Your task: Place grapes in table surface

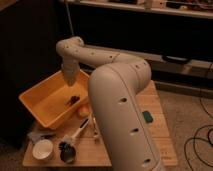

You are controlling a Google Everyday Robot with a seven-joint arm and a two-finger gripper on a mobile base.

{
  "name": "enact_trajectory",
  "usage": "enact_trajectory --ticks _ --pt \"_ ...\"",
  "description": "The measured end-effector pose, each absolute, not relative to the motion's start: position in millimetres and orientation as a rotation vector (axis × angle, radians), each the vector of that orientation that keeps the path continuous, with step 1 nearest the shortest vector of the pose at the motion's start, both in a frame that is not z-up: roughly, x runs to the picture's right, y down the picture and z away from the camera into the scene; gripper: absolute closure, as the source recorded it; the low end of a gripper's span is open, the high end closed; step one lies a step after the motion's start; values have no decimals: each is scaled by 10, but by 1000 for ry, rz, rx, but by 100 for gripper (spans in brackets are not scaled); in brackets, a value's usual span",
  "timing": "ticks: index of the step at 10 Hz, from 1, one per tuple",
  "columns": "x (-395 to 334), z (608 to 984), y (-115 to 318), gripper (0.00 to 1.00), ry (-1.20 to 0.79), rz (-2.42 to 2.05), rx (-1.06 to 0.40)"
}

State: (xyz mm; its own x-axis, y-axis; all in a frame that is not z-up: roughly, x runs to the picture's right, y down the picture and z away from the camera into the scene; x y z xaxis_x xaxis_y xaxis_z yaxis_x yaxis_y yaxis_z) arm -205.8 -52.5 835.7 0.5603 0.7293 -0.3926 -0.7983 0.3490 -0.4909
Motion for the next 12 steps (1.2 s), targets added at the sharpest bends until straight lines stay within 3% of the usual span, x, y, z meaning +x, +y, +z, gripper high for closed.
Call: enact_trajectory --ticks 3,4,7,12 --pt "-2049 8164 -689 72 118 924 -691" --pt "-2014 8164 -645 60 131 902 -693" --pt "-1842 8320 -317 36 175 861 -716" --pt "-1749 8555 275 34 175 775 -761"
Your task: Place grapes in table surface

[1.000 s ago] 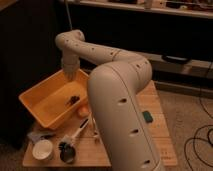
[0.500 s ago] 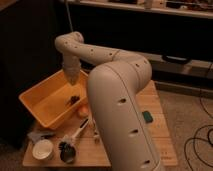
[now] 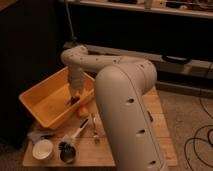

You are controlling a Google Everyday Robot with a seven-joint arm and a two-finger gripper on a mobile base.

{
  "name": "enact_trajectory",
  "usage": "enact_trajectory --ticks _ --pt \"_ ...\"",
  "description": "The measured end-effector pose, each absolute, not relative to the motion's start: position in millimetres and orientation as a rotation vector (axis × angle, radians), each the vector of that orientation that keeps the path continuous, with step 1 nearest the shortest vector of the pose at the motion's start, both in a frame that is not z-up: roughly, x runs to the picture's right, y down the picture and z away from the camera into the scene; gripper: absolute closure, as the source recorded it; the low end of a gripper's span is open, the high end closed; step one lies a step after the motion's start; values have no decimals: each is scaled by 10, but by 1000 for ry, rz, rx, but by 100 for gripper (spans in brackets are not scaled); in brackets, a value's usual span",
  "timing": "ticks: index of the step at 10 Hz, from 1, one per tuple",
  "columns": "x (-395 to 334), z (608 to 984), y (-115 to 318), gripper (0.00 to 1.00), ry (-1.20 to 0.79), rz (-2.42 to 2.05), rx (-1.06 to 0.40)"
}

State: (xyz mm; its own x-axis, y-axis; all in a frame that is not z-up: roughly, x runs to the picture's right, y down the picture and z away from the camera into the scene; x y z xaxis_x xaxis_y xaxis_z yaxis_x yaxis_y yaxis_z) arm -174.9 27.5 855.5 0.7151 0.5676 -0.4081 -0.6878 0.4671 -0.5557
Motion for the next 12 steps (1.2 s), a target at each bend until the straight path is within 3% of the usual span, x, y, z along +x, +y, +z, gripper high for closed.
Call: enact_trajectory --ticks 12 --pt "-1888 9020 806 34 186 722 -736"
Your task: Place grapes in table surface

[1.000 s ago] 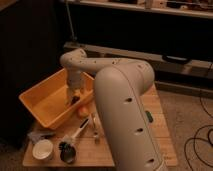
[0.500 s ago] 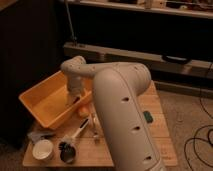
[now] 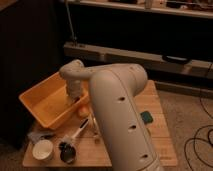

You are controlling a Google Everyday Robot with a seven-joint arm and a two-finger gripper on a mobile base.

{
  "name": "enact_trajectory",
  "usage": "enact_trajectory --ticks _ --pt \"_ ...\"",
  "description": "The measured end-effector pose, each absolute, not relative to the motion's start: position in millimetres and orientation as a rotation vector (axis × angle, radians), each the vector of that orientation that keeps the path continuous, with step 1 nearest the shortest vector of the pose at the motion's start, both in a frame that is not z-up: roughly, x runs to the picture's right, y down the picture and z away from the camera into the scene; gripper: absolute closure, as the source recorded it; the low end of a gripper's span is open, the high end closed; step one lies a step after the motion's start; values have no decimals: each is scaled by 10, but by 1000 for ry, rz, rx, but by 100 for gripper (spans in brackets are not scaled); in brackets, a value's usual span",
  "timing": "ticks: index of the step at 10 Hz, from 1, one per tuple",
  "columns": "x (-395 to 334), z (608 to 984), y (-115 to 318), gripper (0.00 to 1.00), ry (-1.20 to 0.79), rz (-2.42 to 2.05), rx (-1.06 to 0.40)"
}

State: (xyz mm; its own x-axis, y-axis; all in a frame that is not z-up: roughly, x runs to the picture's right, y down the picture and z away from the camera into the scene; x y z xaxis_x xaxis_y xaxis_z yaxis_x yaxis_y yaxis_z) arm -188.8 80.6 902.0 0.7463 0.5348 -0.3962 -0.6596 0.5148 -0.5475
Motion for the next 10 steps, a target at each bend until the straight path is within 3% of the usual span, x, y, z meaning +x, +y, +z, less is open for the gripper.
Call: enact_trajectory --ticks 3,8,10 --pt "-1920 9130 938 39 193 740 -732" --pt "-1991 9110 959 90 191 720 -737" --pt "-1991 9084 910 100 210 716 -731"
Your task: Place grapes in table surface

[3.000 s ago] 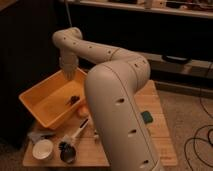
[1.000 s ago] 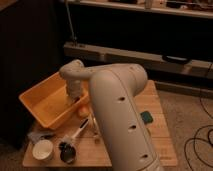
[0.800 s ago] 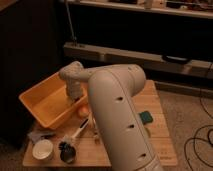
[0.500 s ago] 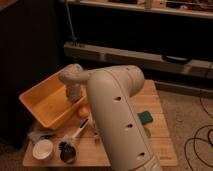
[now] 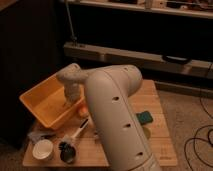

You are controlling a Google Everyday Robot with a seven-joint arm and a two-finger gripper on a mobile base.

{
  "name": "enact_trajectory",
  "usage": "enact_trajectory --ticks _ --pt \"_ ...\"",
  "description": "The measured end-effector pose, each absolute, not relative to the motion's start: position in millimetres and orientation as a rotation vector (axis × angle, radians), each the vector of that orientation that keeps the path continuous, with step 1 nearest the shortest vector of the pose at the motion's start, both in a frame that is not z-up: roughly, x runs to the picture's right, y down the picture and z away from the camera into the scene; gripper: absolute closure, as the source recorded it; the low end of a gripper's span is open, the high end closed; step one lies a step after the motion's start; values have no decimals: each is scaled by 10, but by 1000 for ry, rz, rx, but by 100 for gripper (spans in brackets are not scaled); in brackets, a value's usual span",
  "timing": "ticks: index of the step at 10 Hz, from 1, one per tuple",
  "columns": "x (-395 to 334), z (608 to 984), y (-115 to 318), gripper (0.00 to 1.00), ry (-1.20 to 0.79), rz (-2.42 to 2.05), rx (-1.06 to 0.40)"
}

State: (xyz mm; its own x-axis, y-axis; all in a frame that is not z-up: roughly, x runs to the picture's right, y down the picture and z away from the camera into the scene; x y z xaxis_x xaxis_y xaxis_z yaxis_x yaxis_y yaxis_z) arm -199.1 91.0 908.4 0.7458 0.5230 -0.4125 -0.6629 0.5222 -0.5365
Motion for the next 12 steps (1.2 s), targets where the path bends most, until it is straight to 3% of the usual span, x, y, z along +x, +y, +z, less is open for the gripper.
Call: enact_trajectory --ticks 5,12 --pt "-2057 8879 542 100 222 759 -745" --pt "-1970 8155 -475 100 121 886 -739"
